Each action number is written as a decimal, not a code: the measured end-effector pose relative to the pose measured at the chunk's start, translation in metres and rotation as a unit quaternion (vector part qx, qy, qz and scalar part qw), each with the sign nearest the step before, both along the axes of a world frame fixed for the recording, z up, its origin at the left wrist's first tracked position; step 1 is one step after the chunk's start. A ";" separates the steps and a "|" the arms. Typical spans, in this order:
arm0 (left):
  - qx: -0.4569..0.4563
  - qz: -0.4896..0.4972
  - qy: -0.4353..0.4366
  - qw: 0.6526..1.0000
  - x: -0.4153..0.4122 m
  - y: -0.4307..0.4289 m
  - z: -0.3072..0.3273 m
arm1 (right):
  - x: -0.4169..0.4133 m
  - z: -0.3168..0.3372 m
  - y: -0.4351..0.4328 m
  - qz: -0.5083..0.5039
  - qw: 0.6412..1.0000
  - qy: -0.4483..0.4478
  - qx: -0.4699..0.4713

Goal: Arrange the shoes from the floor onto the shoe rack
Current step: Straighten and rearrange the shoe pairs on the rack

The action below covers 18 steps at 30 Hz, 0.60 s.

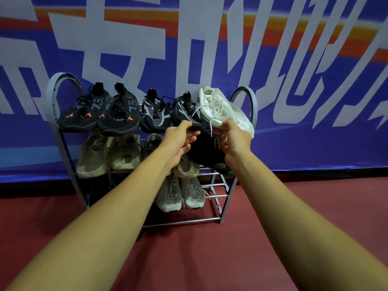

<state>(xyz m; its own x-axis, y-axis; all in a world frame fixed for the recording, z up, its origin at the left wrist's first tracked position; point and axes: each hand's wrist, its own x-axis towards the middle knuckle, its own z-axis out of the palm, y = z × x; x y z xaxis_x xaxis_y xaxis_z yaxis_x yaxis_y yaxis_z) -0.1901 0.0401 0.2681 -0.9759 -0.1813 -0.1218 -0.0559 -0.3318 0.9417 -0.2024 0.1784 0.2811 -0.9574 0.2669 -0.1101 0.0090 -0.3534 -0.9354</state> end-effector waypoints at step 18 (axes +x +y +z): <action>-0.048 0.036 0.040 0.997 -0.006 0.002 -0.008 | 0.005 -0.008 -0.002 0.025 0.999 0.017 -0.028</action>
<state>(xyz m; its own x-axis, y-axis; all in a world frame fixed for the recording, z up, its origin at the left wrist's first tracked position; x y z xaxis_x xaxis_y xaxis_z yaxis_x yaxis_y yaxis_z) -0.1956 0.0419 0.2596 -0.9660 -0.2574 -0.0228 0.0412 -0.2406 0.9698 -0.1969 0.1762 0.2735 -0.9729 0.2131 -0.0901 -0.0041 -0.4051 -0.9143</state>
